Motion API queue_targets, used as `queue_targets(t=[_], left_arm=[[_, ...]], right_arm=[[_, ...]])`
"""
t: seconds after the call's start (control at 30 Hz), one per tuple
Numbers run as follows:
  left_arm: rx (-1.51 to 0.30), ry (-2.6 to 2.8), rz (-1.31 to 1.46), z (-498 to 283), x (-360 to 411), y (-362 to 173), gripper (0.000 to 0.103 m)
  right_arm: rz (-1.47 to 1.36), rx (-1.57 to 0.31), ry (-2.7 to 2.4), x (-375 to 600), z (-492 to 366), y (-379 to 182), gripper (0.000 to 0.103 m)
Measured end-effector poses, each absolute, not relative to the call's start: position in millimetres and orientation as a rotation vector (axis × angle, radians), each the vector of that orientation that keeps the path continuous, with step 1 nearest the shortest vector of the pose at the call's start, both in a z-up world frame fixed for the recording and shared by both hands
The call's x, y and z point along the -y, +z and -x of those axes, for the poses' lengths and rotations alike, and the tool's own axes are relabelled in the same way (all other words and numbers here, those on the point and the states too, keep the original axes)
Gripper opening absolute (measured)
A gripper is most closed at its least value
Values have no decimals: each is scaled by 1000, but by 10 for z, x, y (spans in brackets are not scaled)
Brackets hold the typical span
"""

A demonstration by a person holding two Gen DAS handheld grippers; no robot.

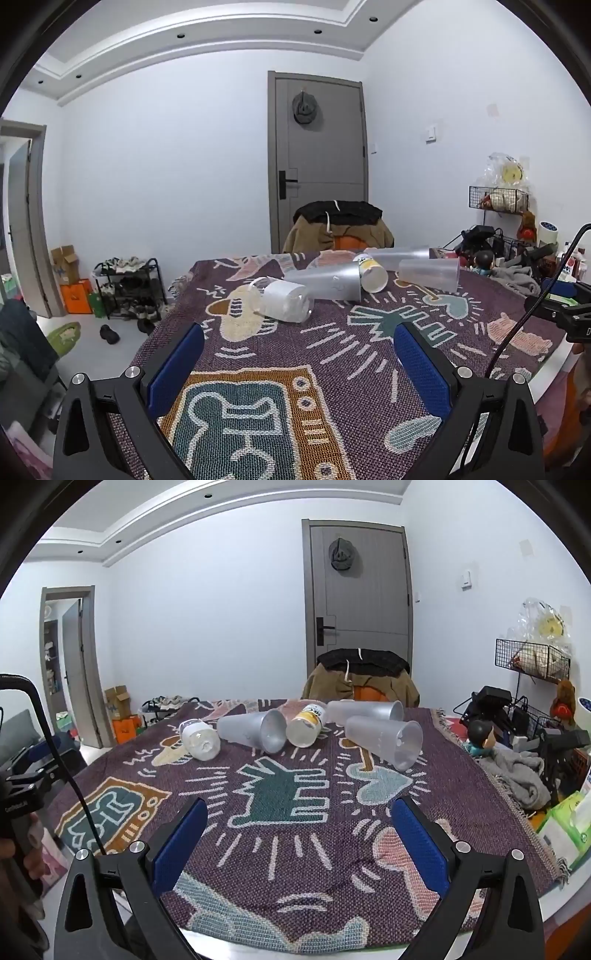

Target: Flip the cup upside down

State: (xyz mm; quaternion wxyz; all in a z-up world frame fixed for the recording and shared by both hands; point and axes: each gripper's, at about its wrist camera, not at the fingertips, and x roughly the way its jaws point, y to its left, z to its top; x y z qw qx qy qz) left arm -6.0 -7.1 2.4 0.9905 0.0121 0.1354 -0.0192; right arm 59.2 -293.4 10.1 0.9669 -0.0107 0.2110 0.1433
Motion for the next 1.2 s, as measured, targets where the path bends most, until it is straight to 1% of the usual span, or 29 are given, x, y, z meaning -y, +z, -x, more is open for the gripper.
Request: queue_targets(t=[0.53,0.83,1.2], left_arm=[[-267,-24,2,63,12,20,103],[-301,3,53,20,-69,-21,103],[-296,3,42,19,-54,-5,103]], right_arm=[[23,-435,288,2931,-612,84,101],[23,-434,284,2948,-637,77,101],[11,-432,284,2921,-613,95,101]])
